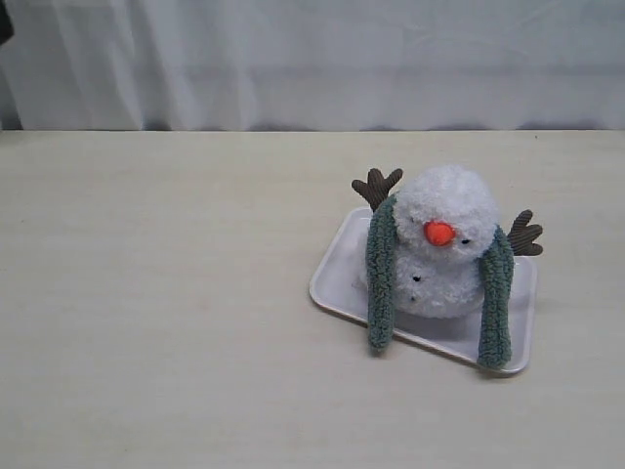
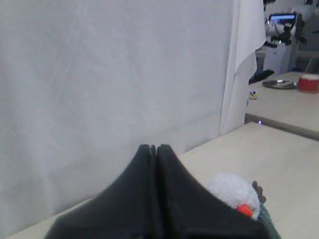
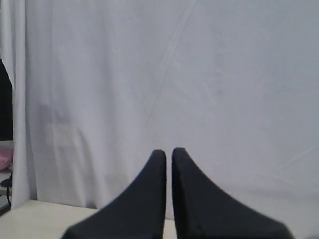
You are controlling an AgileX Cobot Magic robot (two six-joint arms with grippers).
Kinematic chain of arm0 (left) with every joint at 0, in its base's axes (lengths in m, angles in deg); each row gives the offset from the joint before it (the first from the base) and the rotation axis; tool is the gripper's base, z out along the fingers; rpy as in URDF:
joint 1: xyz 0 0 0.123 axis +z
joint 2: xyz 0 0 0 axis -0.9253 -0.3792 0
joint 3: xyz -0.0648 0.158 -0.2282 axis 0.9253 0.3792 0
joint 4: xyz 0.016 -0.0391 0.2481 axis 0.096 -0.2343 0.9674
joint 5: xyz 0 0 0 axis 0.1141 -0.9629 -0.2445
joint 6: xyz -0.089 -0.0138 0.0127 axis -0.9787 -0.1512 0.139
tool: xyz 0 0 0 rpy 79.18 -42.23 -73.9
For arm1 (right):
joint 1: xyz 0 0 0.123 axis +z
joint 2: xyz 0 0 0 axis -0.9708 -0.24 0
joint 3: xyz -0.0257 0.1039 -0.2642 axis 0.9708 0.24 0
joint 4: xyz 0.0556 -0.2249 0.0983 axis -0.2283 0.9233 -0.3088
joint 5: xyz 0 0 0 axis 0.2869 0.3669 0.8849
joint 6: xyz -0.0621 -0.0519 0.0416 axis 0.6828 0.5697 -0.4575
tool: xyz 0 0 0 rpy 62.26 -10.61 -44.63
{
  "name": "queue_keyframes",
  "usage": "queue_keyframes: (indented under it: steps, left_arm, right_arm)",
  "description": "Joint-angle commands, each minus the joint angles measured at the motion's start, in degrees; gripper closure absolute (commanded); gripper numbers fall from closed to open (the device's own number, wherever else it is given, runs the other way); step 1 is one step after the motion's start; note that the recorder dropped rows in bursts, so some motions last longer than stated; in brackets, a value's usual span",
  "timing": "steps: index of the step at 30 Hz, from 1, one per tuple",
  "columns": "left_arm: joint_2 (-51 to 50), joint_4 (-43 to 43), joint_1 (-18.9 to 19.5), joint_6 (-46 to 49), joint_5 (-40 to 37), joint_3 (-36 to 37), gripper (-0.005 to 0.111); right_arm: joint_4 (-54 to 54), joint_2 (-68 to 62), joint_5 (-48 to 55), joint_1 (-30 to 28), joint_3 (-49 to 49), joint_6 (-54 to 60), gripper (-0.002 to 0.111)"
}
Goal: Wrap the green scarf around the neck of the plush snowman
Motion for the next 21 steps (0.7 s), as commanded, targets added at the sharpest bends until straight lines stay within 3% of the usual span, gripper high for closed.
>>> queue_keyframes:
  steps: [1,10,21]
  left_arm:
    - [6.7,-0.6,0.0,-2.9,0.4,2.0,0.107]
    - [14.5,-0.5,0.0,-3.1,7.3,2.4,0.107]
    - [15.0,-0.3,0.0,-3.1,10.7,2.4,0.107]
  right_arm:
    - [0.0,3.5,1.1,0.0,0.3,-0.7,0.104]
    - [0.3,6.2,1.1,0.0,0.3,-0.7,0.104]
    - [0.3,6.2,0.4,0.0,0.3,-0.7,0.104]
